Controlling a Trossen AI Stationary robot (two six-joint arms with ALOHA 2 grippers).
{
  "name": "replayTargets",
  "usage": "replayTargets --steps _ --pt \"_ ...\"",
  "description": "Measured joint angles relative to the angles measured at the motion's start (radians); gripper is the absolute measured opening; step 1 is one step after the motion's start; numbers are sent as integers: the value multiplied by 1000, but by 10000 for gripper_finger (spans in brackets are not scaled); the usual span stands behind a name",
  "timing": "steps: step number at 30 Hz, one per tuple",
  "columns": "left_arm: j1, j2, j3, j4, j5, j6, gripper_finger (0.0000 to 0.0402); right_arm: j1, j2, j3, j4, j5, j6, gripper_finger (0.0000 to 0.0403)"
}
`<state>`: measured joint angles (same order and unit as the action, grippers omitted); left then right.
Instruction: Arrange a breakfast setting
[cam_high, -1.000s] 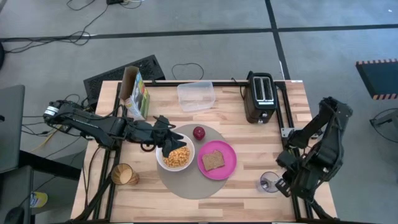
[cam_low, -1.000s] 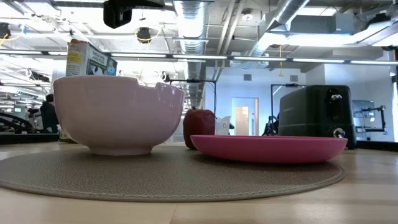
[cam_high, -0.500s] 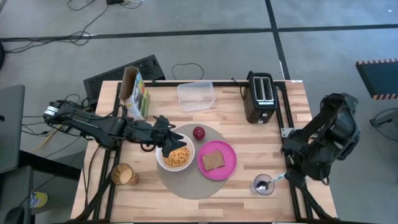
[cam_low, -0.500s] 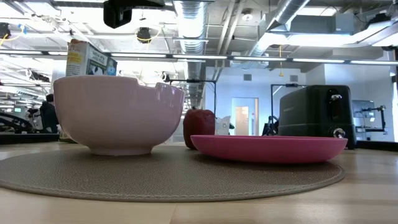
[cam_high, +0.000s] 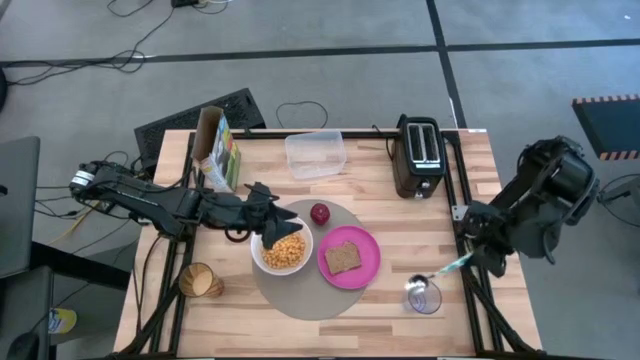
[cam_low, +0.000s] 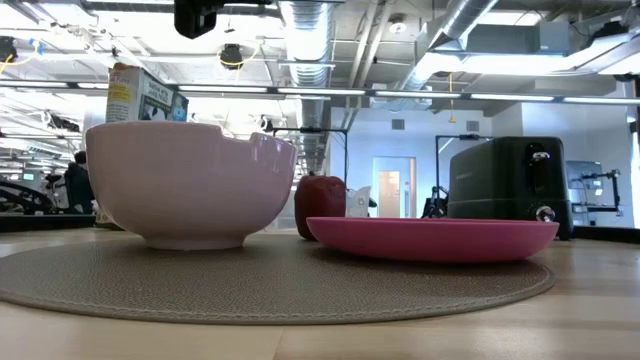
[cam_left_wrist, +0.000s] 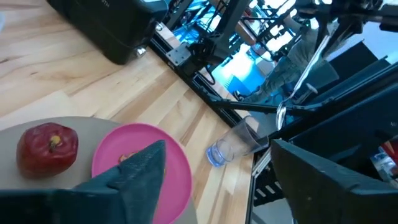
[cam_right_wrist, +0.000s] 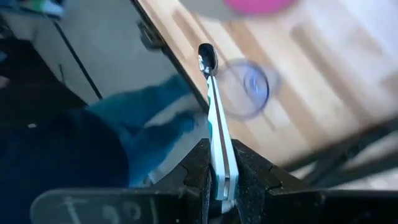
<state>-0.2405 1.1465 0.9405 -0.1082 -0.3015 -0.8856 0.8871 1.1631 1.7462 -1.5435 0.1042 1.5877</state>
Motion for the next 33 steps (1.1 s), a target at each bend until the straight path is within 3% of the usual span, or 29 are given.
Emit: replayTargets --steps 8,17,20,25,33 --pt "0 0 0 75 18 23 360 -81 -25 0 116 309 -203 77" --pt "21 -4 1 239 36 203 360 -259 5 0 401 588 -596 77" --pt "31 -10 17 254 55 230 359 -341 27 0 539 596 -750 77" --pt "32 -10 86 256 37 326 358 -481 75 0 723 480 -943 77" --pt "32 -33 195 256 -134 548 358 -609 177 0 926 346 -1098 77"
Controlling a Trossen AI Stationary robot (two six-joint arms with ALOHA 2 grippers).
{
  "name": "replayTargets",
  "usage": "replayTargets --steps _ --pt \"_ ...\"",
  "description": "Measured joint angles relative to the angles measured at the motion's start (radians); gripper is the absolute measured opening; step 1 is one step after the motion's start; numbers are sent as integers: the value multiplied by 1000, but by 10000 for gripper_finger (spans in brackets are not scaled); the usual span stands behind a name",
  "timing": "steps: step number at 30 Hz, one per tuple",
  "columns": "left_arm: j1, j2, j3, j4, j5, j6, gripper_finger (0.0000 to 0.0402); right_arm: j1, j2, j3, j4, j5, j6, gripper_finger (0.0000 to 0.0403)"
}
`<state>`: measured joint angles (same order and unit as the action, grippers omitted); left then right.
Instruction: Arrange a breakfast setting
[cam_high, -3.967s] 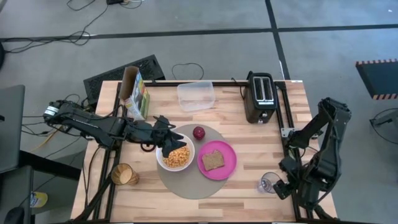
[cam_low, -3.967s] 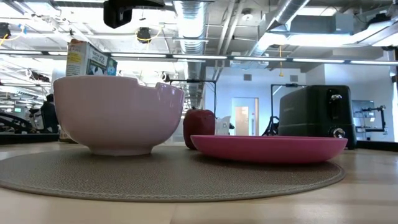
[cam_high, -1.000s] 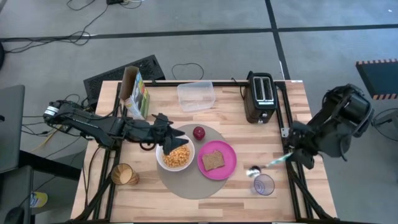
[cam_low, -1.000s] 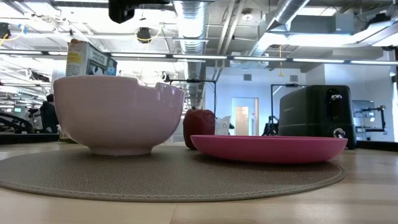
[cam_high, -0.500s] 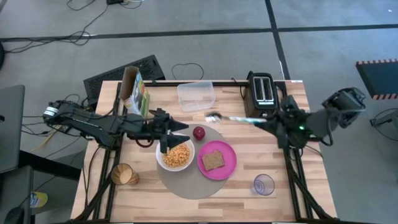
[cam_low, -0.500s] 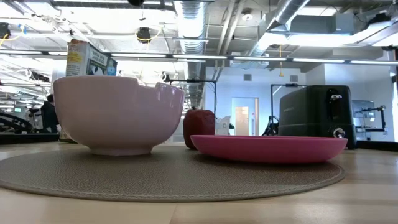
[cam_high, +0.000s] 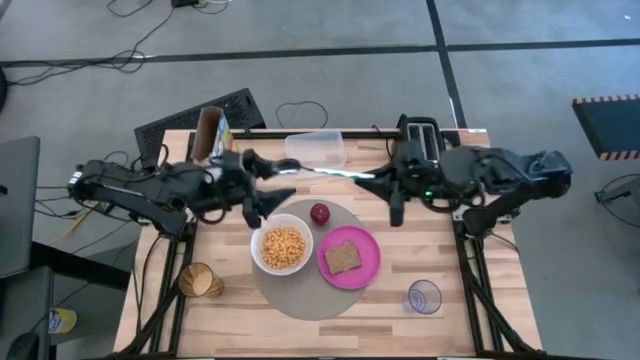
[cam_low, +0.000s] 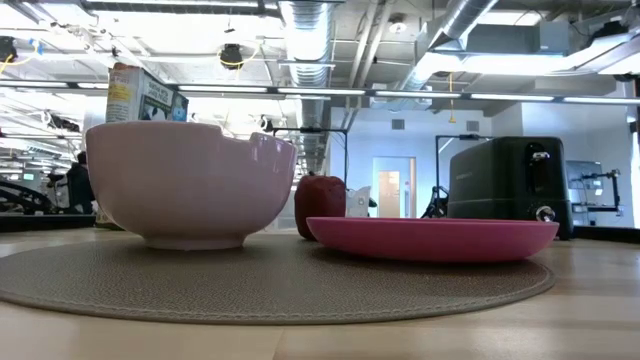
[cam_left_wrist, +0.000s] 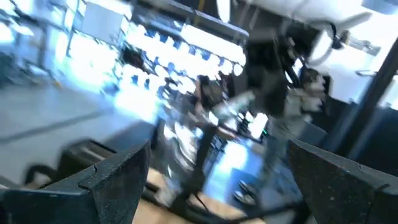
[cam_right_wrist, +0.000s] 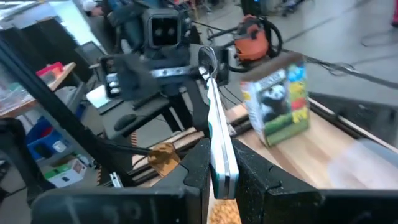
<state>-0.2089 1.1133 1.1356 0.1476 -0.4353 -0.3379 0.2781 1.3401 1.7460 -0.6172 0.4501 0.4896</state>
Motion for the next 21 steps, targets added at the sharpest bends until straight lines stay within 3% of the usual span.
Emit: replayTargets --steps 5,9,15,21 --pt "0 -61 1 -5 -106 67 358 -41 24 -1 131 -83 -55 77" --pt "0 -102 1 -1 -116 138 346 -71 24 -1 138 -89 -57 77" --pt "0 -113 1 33 -112 200 290 -106 30 -1 168 -99 -62 77" --pt "-1 -113 1 64 -124 258 227 -135 75 1 244 -182 -65 77"
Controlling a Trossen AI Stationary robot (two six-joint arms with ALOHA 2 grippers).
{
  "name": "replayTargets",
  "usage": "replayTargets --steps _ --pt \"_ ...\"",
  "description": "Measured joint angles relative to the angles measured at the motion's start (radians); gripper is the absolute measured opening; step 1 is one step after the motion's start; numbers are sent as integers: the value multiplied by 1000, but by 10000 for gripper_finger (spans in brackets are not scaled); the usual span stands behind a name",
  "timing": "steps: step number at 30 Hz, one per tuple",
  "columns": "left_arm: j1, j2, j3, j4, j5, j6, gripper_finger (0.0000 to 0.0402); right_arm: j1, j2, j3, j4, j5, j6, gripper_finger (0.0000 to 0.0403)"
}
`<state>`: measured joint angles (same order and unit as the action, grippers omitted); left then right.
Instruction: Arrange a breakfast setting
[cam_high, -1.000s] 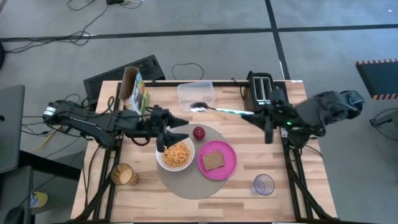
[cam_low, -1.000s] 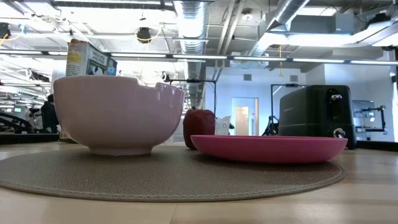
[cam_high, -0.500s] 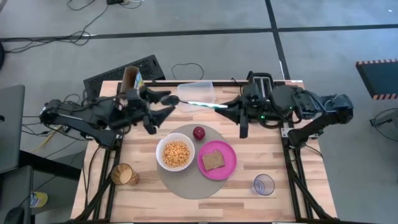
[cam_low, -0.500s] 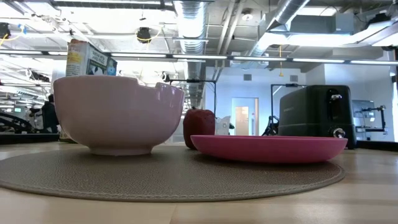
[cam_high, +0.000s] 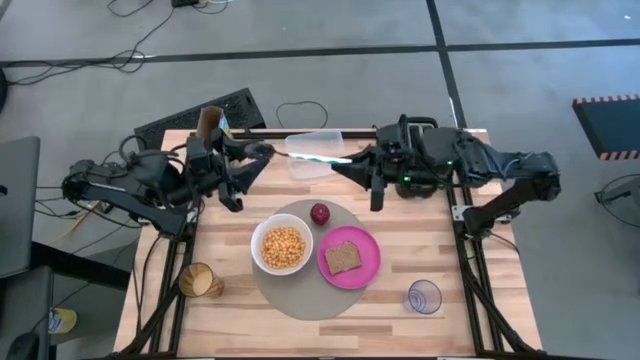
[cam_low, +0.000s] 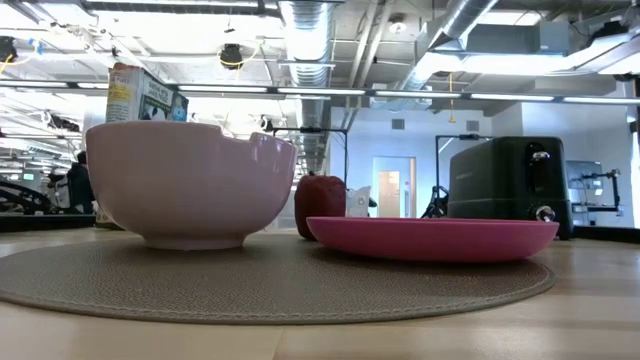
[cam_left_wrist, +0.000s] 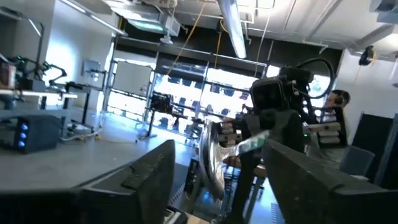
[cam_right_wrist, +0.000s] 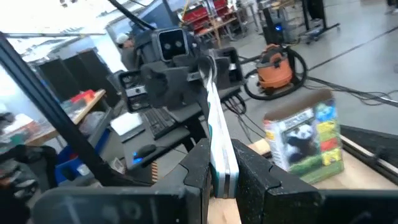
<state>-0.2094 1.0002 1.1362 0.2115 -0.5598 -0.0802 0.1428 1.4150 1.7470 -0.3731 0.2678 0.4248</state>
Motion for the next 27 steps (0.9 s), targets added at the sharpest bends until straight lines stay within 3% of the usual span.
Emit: replayTargets --steps 13,27 --pt "0 0 -1 22 -5 61 109 -8 15 -1 52 -3 -31 77" --pt "0 0 -1 -20 -5 44 94 -8 5 -1 53 0 -41 77"
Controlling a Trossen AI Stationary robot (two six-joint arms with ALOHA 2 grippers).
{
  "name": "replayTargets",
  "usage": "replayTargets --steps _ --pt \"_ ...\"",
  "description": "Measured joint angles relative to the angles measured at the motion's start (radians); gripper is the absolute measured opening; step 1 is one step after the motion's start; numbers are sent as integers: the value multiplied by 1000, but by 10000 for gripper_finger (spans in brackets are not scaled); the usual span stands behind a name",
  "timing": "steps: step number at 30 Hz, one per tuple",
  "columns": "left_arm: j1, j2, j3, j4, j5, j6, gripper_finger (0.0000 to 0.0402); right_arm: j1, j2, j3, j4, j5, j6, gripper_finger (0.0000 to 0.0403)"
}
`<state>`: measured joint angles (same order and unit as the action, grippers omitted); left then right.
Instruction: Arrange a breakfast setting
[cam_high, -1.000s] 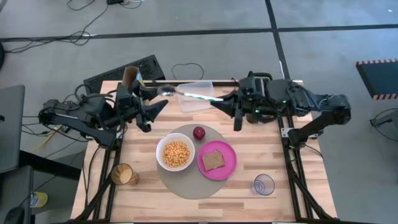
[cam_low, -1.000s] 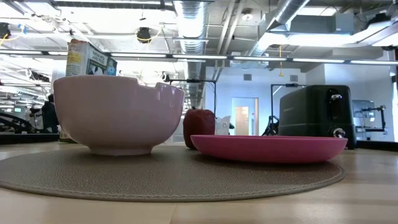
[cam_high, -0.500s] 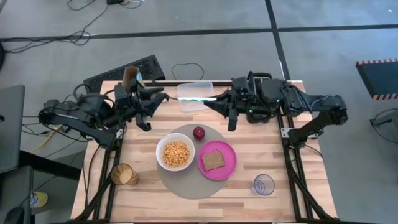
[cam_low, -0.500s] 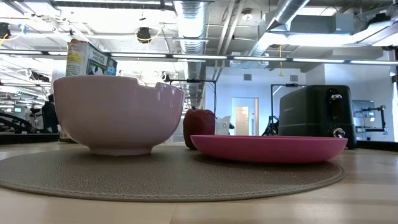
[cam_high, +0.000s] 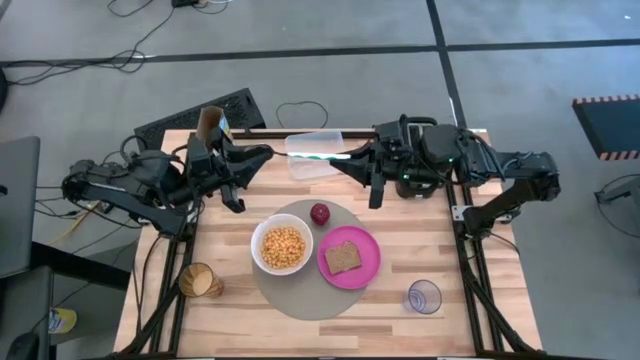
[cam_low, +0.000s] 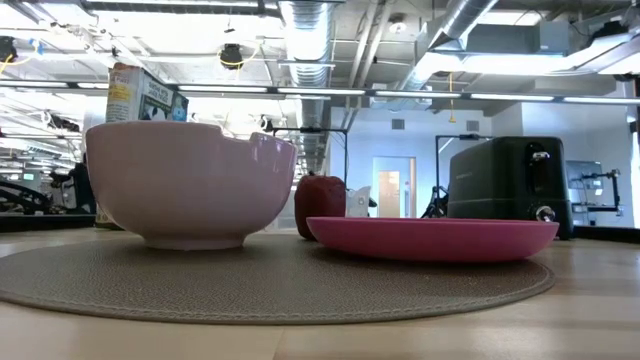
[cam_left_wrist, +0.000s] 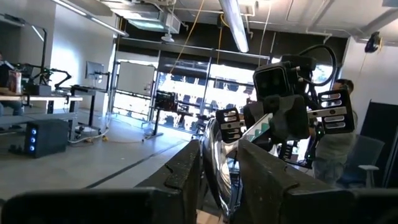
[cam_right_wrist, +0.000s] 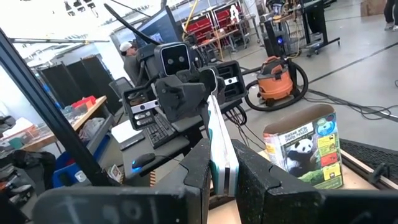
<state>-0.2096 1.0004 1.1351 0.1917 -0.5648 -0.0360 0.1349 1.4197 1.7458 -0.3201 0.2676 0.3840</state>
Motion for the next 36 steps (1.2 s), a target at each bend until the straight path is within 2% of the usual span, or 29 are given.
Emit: replayTargets --steps 4,9,17,20,23,26,29,32,36 --pt "0 0 0 -1 0 -11 72 0 0 0 0 0 0 77" --pt "0 0 0 2 -3 -10 12 0 0 0 -1 -4 -4 77" --pt "0 -1 0 -10 -3 -11 3 1 0 0 -8 -5 5 80" --pt "0 -8 0 -27 5 -1 1 1 0 0 -22 -4 11 101" --pt "-1 -30 0 -62 11 -2 1 1 -8 0 -52 -4 11 144" --pt "0 -56 39 -170 10 -21 0 9 -36 0 -103 -5 11 193" --pt "0 -69 109 -352 15 -60 0 9 -77 1 -181 -5 11 232" --pt "0 -64 200 -579 49 -116 0 24 -111 2 -261 -8 3 251" --pt "0 -50 308 -839 116 -212 0 46 -133 2 -344 -9 0 254"
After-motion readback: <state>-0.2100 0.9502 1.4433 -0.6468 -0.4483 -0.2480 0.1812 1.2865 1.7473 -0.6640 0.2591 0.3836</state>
